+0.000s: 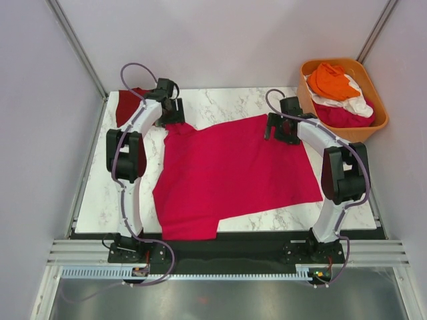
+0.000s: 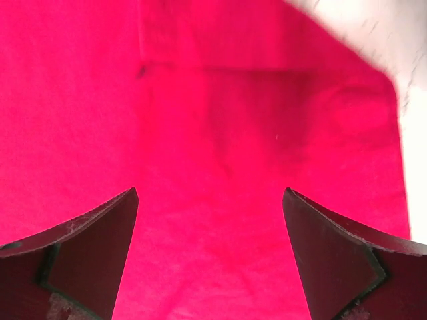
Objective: Fold and stack the t-shirts
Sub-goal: Flatten the tshirt out
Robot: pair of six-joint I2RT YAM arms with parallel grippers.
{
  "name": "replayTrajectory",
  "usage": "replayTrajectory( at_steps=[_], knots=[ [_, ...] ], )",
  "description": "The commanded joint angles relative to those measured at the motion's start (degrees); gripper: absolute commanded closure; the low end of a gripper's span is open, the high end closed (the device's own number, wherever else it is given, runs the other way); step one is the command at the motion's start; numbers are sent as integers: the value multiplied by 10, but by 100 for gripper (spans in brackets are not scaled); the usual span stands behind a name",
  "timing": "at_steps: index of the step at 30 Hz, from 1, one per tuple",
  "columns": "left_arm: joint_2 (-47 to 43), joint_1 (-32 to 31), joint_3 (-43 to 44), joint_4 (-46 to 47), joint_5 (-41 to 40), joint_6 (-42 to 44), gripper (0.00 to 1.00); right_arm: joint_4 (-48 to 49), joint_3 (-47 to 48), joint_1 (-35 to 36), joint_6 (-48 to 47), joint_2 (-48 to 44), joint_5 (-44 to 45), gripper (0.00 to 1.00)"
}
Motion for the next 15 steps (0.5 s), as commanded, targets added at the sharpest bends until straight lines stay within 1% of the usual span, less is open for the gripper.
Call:
replayTrajectory(
  at_steps=[1,4,5,7,9,10,11,12,13,14,15],
  knots=[
    [7,-3,30,7,-11,-43,20,35,40,-4,-8,-10,6,2],
    [18,-6,44,9,0,-65,23,42,95,-5,-9,39,17,2],
    [11,-7,42,9,0,-69,24,33,134,-7,-4,74,15,2],
    [-9,-14,30,9,-13,-73,26,16,171,-11,4,107,-19,3],
    [-63,-26,-18,14,-27,-86,29,21,193,-11,16,136,-44,8],
    [-114,-37,-66,16,-35,-98,29,25,204,-6,17,154,-69,11],
    [-114,-37,-93,16,-36,-99,29,24,211,-6,17,163,-66,12],
    [-173,-50,-125,16,-36,-99,29,22,220,1,10,172,-57,12],
    [-201,-57,-191,16,-36,-99,29,16,231,4,5,182,-49,14],
    [-227,-68,-226,16,-36,-99,29,0,258,6,-2,202,-28,17],
    [-279,-72,-258,16,-36,-99,29,-9,273,6,-9,213,-20,21]
  ],
)
